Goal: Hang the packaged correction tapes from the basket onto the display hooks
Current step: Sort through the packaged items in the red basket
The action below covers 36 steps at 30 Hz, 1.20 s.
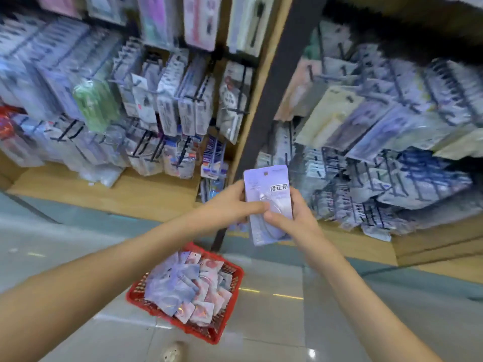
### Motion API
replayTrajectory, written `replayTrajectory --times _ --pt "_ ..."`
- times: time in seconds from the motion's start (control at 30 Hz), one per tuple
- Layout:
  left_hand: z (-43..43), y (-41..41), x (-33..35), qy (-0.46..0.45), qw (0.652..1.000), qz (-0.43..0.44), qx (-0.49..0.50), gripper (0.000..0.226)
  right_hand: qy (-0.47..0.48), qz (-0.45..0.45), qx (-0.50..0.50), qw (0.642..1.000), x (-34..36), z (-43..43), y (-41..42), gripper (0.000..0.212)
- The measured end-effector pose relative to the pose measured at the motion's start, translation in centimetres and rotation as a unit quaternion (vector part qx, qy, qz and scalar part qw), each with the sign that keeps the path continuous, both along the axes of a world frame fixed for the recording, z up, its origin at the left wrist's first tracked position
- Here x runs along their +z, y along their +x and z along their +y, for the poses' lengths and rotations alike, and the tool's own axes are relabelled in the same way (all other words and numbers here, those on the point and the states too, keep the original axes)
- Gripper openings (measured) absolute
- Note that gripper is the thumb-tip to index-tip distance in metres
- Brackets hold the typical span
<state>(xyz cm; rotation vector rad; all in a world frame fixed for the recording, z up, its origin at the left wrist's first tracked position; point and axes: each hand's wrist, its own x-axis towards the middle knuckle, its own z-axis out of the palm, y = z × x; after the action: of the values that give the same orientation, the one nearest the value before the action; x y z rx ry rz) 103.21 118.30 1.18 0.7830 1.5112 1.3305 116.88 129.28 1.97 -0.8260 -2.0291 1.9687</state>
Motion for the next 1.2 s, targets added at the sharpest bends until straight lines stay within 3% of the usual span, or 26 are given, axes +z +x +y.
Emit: replayTrajectory --times 0.23,0.37,0.47,0.63,0.77,0.97,1.1,1.2 --pt "13.8 16.5 13.5 0.092 0.965 0.23 -0.086 0.044 0.115 0.113 -0.082 0.984 12.1 11.7 18.0 0.065" --pt "20.7 24.5 21.5 0.135 0.914 0.361 -0.129 0.07 0.166 0.206 -0.141 0.954 20.4 19.1 25.8 0.035" --pt "25.3 27.9 27.2 0.172 0.884 0.414 -0.133 0.061 0.2 0.249 -0.136 0.938 26.1 23.9 29.1 0.021" --pt "32.7 30.8 36.1 0.24 0.811 0.523 -0.104 0.058 0.218 0.364 -0.107 0.899 34.3 31.2 32.1 0.018" --pt "39.3 32.6 41.6 0.299 0.783 0.543 -0.051 0.035 0.246 0.423 -0.143 0.86 39.9 37.0 33.1 0.027" --pt "49.8 36.6 46.9 0.335 0.794 0.502 -0.077 0.033 0.195 0.47 -0.204 0.836 44.8 45.6 37.0 0.034" --pt "55.9 39.7 47.6 0.337 0.797 0.493 -0.097 0.03 0.195 0.46 -0.247 0.83 45.6 51.0 39.8 0.049" --pt "59.8 41.4 47.9 0.34 0.804 0.478 -0.095 0.03 0.195 0.454 -0.27 0.826 46.3 54.9 41.3 0.045"
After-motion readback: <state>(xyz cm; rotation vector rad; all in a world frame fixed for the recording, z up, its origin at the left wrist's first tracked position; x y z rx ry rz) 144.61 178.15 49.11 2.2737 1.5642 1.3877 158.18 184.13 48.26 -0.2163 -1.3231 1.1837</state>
